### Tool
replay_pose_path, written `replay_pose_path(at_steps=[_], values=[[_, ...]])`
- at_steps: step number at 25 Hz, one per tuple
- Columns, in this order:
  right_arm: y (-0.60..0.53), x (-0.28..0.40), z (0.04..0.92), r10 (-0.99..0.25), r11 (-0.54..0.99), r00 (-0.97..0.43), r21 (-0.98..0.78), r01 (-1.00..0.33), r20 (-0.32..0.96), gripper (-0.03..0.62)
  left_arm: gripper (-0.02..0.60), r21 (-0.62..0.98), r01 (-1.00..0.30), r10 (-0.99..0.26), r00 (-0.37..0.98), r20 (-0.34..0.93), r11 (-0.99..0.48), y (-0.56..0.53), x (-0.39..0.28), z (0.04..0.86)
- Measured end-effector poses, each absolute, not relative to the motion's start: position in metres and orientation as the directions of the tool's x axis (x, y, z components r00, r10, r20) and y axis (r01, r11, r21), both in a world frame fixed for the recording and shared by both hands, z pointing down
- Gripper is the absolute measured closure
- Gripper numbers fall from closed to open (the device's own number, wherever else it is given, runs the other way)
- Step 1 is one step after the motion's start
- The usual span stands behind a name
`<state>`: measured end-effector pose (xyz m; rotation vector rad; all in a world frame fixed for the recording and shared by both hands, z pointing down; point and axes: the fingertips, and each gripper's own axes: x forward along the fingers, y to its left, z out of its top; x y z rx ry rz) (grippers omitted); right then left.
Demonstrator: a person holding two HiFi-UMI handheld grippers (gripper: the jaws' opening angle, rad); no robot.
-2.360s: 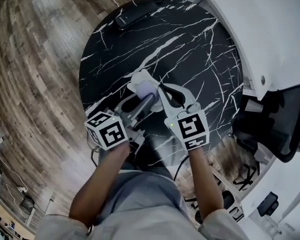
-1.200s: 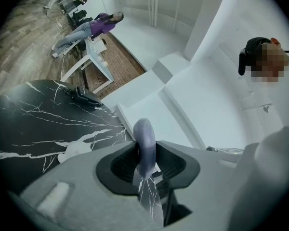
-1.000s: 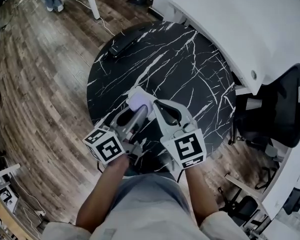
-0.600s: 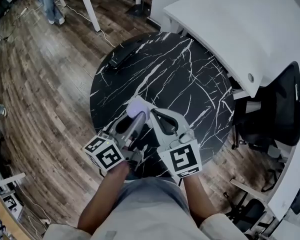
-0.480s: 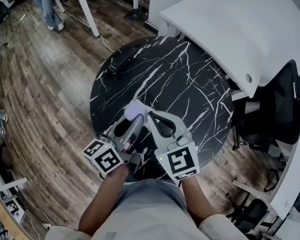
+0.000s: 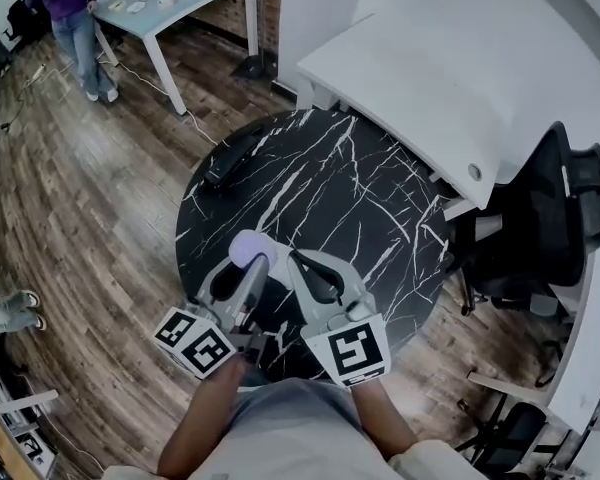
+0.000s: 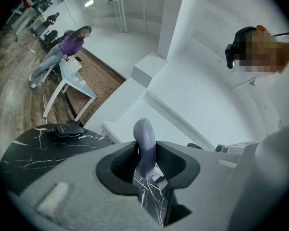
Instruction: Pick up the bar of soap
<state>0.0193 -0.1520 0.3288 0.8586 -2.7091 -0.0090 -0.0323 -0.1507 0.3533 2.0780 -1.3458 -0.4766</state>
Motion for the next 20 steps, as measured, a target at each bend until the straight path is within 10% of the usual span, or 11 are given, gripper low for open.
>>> replay_pose_path(at_steps=[20], values=[[-0.146, 0.03, 0.303, -0.633, 0.77, -0.75, 0.055, -0.636, 0.194, 0.594, 0.474, 0.364, -0.872, -0.921, 0.381, 0.084, -0.328, -0.133, -0.029, 0.325]])
